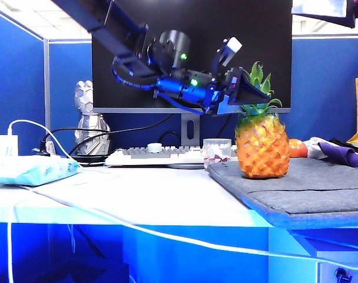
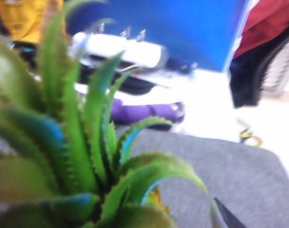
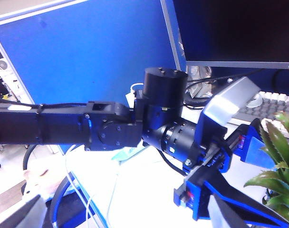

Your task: Pick up the pineapple and place it above the gray bag.

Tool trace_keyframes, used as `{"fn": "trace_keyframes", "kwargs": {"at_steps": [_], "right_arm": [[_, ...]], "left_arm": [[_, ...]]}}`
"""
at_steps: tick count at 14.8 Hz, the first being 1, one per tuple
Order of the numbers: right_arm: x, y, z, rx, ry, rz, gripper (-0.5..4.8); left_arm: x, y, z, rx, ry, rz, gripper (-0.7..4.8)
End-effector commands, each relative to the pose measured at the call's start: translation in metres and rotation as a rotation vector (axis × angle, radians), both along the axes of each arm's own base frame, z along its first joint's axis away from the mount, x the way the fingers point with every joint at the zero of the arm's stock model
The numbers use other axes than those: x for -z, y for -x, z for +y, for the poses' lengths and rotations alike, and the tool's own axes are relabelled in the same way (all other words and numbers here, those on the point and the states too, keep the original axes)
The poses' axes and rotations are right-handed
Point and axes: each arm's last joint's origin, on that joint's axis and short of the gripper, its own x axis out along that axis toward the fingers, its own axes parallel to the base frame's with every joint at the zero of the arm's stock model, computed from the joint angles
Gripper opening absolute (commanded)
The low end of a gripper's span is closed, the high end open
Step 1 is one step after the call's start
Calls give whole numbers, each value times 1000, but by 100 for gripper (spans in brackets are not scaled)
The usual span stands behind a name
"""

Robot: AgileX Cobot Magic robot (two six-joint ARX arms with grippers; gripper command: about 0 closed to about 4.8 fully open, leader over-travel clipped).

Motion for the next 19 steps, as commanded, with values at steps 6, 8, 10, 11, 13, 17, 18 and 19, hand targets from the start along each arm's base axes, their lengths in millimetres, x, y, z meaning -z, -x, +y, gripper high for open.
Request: {"fn": "trace_keyframes", "kwargs": {"at_steps": [6, 8, 10, 11, 13, 17, 18, 19], "right_arm": [[-10, 3, 1, -36, -11, -71, 479], [-11, 3, 1, -36, -14, -81, 479], [-12, 4, 1, -37, -20, -84, 479], [-12, 4, 1, -38, -23, -84, 479], [-14, 4, 1, -39, -30, -94, 479], [-21, 8, 0, -29, -47, -142, 479], [-23, 9, -1, -14, -50, -152, 479], [-26, 11, -3, 40, -60, -166, 479]], "left_arm": [[-18, 2, 5, -62, -31, -67, 479], [-22, 3, 9, -62, -39, -52, 479], [-23, 2, 16, -72, -69, -27, 479], [-24, 1, 23, -82, -91, -4, 479], [-28, 1, 38, -88, -145, 11, 479], [-51, 11, 79, -180, -311, 84, 479], [-65, 20, 89, -215, -368, 82, 479], [-86, 31, 105, -272, -428, 67, 479]]}}
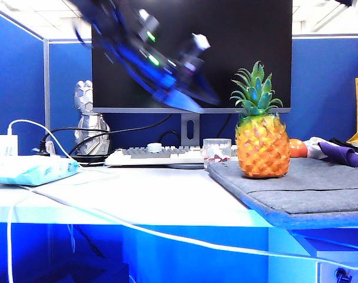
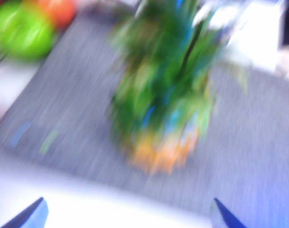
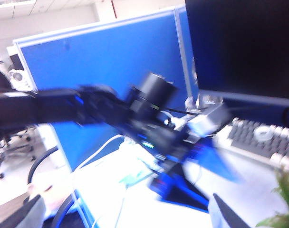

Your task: Pick up the pineapple and place it above the gray bag.

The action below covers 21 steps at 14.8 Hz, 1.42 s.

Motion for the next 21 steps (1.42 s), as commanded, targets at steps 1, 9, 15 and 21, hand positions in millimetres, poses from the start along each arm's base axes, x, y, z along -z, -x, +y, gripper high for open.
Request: {"fn": "trace_keyframes", "kwargs": {"at_steps": [1, 9, 15, 21], "right_arm": [[-16, 8, -6, 119, -34, -77, 479], [-100, 83, -40, 361, -39, -209, 479], [-91, 158, -23, 438, 86, -254, -1], [-45, 173, -21, 560, 176, -127, -1]], "left_arm": [[-62, 35, 36, -139, -180, -68, 479], [-222, 186, 110, -415, -80, -243, 171], [-253, 311, 173, -475, -27, -369, 52], [-113, 357, 198, -747, 137, -495, -3]]}}
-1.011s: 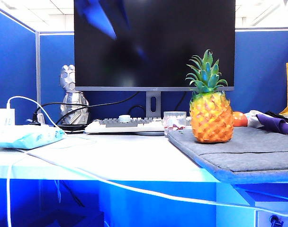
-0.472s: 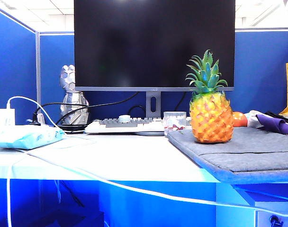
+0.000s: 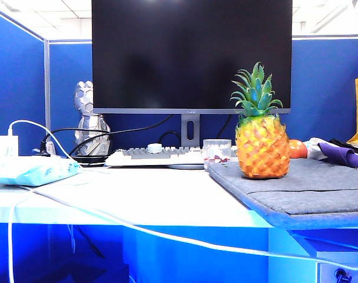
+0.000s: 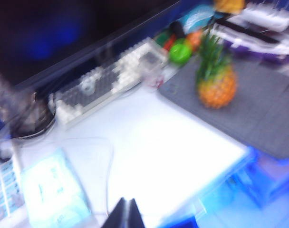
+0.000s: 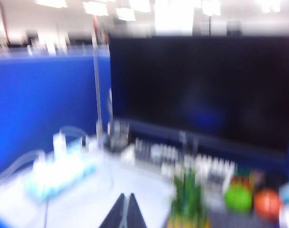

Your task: Pick up the pineapple and place it above the gray bag.

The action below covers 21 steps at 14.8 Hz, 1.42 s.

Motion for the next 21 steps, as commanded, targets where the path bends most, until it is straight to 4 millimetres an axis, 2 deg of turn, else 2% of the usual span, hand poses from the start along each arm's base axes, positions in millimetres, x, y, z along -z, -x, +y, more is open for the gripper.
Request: {"fn": "trace_keyframes", "kwargs": {"at_steps": [1, 3, 5, 7, 10, 12, 15, 18, 21], "right_arm": [[36, 2, -3, 163, 4, 16, -1], [64, 6, -7, 327, -114, 25, -1], [92, 16, -7, 418, -219, -26, -1], [99, 8, -9, 412, -232, 15, -1], [102, 3, -11, 446, -145, -78, -1], [115, -7, -14, 450, -142, -81, -1], [138, -22, -20, 487, -183, -73, -1], [162, -33, -22, 469, -234, -4, -1], [179, -39, -23, 403, -304, 70, -1]], "left_arm": [[75, 16, 10, -183, 186, -178, -3], [101, 26, 16, -267, 267, -216, -3], [116, 34, 21, -371, 305, -258, -3], [133, 33, 24, -470, 353, -236, -3], [185, 20, 20, -510, 391, -185, -3], [197, 19, 21, -525, 481, -262, -3], [216, 17, 25, -701, 443, -309, -3], [236, 11, 22, -645, 379, -252, -3], [254, 8, 16, -504, 365, -175, -3]]}}
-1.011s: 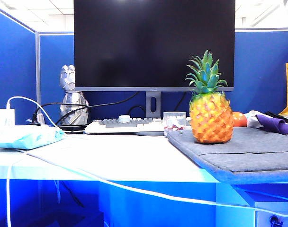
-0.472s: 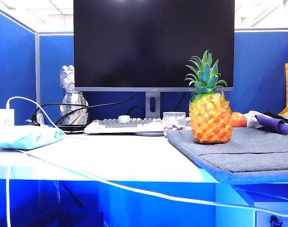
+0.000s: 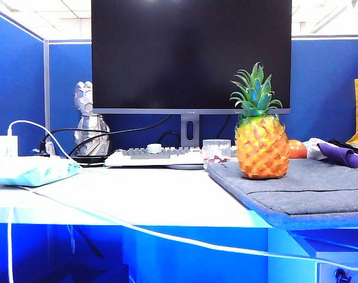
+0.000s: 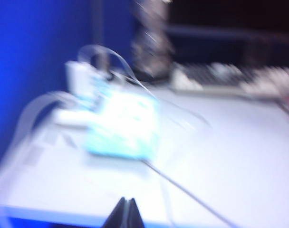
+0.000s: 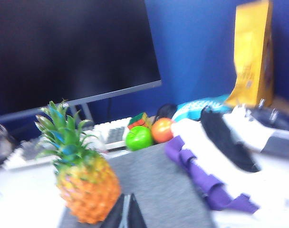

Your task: Pick up the pineapple and place it above the gray bag.

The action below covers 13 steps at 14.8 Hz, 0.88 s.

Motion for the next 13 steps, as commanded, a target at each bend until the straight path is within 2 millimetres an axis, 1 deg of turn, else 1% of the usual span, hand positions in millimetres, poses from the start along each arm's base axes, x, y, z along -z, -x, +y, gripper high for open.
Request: {"fn": "trace_keyframes", "kwargs": {"at_steps": [1, 2, 4, 5, 7, 8, 10, 11, 13], "right_arm": [[17, -6, 3, -175, -35, 33, -1], [28, -9, 5, -276, -56, 55, -1], [51, -14, 11, -389, -77, 122, -1], [55, -15, 15, -402, -47, 135, -1], [54, -15, 22, -436, -13, 122, -1], [57, -15, 27, -475, 24, 142, -1], [65, -14, 33, -504, 31, 216, -1], [65, -14, 34, -497, 38, 217, 0], [62, -15, 35, -483, 42, 186, 0]], "left_arm": [[13, -2, -5, 136, -16, 36, -3], [19, -3, -7, 207, -41, 52, -3], [27, -3, -8, 242, -60, 90, -3], [30, -3, -8, 245, -86, 112, -3], [35, -3, -8, 262, -132, 123, -2], [39, -3, -9, 262, -134, 135, -1], [49, -4, -9, 263, -141, 165, 4], [51, -4, -9, 264, -142, 170, 22], [51, -4, -9, 265, -152, 162, 30]]}}
